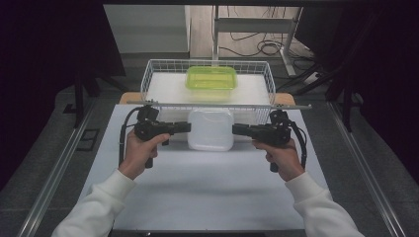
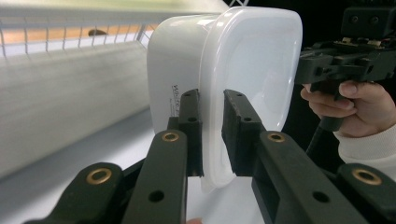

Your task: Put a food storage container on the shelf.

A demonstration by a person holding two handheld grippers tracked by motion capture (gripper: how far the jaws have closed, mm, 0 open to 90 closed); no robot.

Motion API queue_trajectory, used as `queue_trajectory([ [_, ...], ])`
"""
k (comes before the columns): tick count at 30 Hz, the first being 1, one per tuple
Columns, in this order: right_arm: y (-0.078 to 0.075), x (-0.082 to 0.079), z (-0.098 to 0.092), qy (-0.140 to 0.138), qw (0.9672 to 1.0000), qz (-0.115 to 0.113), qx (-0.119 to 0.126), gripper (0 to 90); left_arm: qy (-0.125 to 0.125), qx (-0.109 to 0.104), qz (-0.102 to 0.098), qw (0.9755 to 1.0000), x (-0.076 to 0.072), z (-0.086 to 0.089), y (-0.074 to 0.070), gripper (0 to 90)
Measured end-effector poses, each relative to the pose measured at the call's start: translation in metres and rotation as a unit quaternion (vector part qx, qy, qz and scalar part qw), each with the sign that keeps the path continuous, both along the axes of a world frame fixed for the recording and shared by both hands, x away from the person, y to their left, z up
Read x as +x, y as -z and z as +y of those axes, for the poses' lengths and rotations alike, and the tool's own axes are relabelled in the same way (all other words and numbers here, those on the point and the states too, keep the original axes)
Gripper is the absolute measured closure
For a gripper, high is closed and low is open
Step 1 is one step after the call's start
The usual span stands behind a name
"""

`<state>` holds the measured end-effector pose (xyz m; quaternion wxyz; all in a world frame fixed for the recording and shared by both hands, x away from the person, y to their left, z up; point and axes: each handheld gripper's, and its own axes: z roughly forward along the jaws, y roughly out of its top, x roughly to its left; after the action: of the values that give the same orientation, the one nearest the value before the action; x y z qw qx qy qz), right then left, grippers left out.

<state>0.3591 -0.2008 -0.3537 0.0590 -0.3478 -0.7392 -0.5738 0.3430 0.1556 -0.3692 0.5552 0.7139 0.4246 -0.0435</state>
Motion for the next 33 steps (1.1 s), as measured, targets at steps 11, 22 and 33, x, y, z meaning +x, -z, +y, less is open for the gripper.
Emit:
queue_trajectory([
  [11,-0.02,0.014,0.008,-0.002,0.9999,-0.012,0.001,80.3,-0.008,0.004,-0.012,0.9999,0.013,0.007,-0.024,78.3],
  [22,-0.045,0.025,0.012,-0.003,0.9996,-0.028,0.005,80.3,-0.012,0.004,-0.028,0.9995,0.024,0.011,-0.05,78.3],
  [33,-0.072,0.045,0.015,-0.004,0.9991,-0.041,0.011,80.3,-0.02,0.011,-0.039,0.999,0.044,0.013,-0.079,78.0],
])
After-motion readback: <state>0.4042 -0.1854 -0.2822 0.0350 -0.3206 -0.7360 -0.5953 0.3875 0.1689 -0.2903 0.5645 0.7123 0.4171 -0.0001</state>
